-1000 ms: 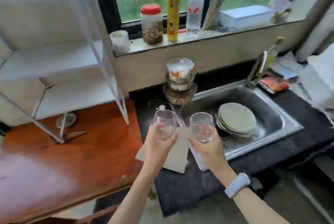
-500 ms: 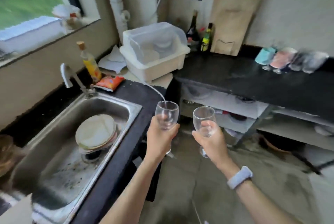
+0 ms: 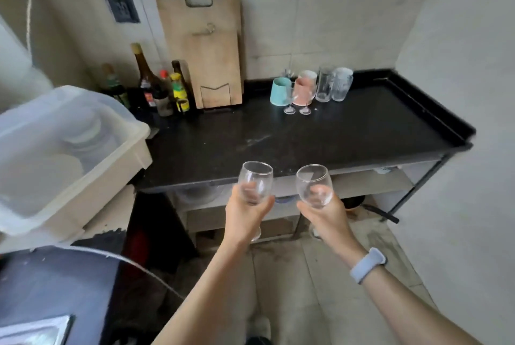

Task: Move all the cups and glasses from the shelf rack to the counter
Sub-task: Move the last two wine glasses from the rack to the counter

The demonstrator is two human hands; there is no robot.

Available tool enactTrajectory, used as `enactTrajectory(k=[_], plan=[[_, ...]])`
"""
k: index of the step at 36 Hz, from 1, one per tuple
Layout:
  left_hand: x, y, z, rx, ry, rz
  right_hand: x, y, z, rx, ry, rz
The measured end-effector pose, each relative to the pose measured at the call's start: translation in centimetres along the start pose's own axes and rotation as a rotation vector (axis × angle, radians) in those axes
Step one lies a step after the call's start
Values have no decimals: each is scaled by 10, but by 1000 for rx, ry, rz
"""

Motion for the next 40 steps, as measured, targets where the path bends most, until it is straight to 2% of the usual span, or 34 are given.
enactTrajectory(k=[9, 16, 22, 31, 36, 40], plan=[[-9, 140, 79, 144, 38, -11, -11, 120, -27, -96, -19, 79], [1, 207, 175, 308, 37, -91, -49, 201, -61, -123, -61, 155], [6, 269, 262, 383, 61, -106, -80, 290, -87, -155, -31, 209], [17, 368, 367, 355, 132, -180, -118, 434, -117, -90, -80, 294], [24, 420, 410, 311, 198, -183, -129, 505, -135, -159, -129, 242], [28, 455, 434, 242, 272, -146, -147, 551, -137, -147, -146, 245]])
Point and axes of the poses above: each hand's wrist, its own y-axis towards the middle knuckle, its own z-axis out of the palm, x = y × z, the point moved 9 cm from there along y, towards the middle knuckle, and after that the axes turned 2 degrees about -x, right-handed, at the moved point
